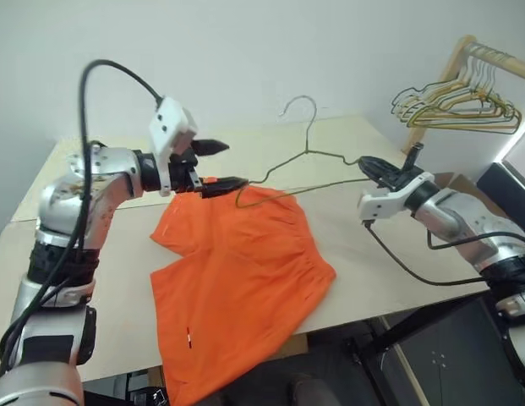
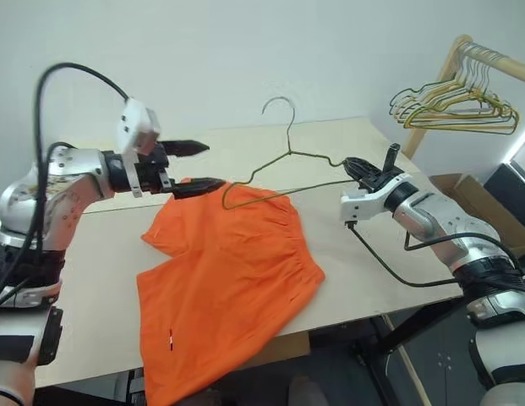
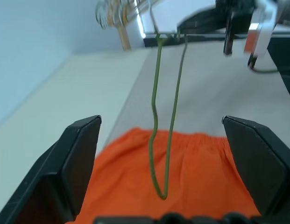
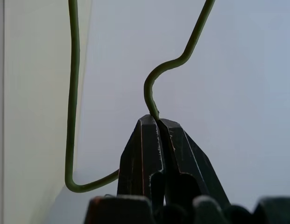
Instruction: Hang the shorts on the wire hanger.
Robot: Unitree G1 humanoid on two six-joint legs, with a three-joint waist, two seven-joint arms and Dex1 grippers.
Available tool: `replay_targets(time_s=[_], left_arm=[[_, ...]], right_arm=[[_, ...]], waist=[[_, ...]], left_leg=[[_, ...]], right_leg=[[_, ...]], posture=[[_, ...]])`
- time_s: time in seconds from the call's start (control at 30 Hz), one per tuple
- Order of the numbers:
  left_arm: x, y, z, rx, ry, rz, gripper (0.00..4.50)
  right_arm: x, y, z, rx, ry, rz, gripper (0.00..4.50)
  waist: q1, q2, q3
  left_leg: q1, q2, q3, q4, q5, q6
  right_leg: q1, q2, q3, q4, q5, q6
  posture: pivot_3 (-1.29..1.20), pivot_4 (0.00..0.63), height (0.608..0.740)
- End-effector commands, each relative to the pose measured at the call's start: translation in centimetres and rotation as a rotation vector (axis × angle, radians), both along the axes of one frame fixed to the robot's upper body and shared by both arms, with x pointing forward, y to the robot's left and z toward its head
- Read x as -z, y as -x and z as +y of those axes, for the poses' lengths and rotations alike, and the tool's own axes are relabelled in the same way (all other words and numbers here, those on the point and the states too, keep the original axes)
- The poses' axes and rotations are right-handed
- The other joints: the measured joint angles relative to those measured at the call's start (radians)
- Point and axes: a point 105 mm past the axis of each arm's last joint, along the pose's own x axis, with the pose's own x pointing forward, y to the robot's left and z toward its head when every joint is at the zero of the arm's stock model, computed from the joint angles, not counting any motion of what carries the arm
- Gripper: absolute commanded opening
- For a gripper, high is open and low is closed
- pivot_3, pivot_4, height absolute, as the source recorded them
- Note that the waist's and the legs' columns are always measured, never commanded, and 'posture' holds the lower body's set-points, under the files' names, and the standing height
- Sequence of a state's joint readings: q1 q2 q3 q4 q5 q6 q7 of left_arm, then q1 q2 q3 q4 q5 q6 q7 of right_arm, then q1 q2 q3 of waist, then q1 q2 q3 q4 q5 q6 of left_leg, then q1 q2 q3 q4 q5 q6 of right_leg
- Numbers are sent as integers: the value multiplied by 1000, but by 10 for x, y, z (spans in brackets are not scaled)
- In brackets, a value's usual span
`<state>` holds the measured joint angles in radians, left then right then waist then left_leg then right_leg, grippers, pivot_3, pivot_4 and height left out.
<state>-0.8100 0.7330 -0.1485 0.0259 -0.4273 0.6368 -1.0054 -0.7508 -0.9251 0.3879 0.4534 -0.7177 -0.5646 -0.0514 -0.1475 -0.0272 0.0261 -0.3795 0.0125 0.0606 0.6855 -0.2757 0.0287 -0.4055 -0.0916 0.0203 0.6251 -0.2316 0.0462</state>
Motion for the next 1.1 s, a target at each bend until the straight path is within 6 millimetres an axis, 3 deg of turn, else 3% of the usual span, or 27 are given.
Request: replay_targets(time_s=[0.03, 0.23, 0.37, 0.73, 0.87, 0.97, 1.1], left_arm=[[1, -1, -7, 52, -60, 12, 4500], [26, -11, -19, 51, -134, 77, 4500], [37, -11, -25, 62, -174, 102, 3633], [34, -21, -17, -6, -125, 97, 28], [29, -20, -12, -4, -121, 81, 28], [25, -19, -7, -2, -117, 68, 0], [29, -18, 2, -9, -163, 42, 0]], right_arm=[[-25, 2, 7, -45, -20, -91, 27], [-34, 6, 14, -77, -26, -120, 27], [-36, 9, 17, -88, -40, -122, 0], [-42, 11, 17, -82, -68, -131, 0], [-41, 13, 18, -100, -69, -108, 0], [-32, 24, 21, -187, -70, -7, 694], [-25, 39, 24, -299, -48, 110, 2081]], waist=[[-7, 0, 0], [-11, 0, 0], [-15, 0, 0], [-26, 0, 0], [-27, 0, 0], [-27, 0, 0], [-30, 0, 0]], left_leg=[[0, 0, 0, 0, -2, 3], [0, 1, -1, 0, -3, 6], [0, 1, -1, 0, -4, 6], [0, 2, -1, 0, -4, 7], [0, 2, -1, 0, -4, 7], [0, 2, -1, 0, -4, 7], [0, 1, -1, 0, -4, 7]], right_leg=[[0, 0, 0, 0, 0, 0], [0, 0, 0, 1, 0, 1], [0, 0, 0, 1, 0, 1], [0, -1, 1, 1, 0, 1], [0, -1, 1, 1, 1, 1], [0, -1, 1, 1, 1, 1], [1, -2, 1, 0, 1, 2]], posture=[[-142, 0, 740], [-156, 0, 740], [-160, 0, 740], [-163, 0, 740], [-158, 0, 740], [-153, 0, 740], [-139, 0, 740]])
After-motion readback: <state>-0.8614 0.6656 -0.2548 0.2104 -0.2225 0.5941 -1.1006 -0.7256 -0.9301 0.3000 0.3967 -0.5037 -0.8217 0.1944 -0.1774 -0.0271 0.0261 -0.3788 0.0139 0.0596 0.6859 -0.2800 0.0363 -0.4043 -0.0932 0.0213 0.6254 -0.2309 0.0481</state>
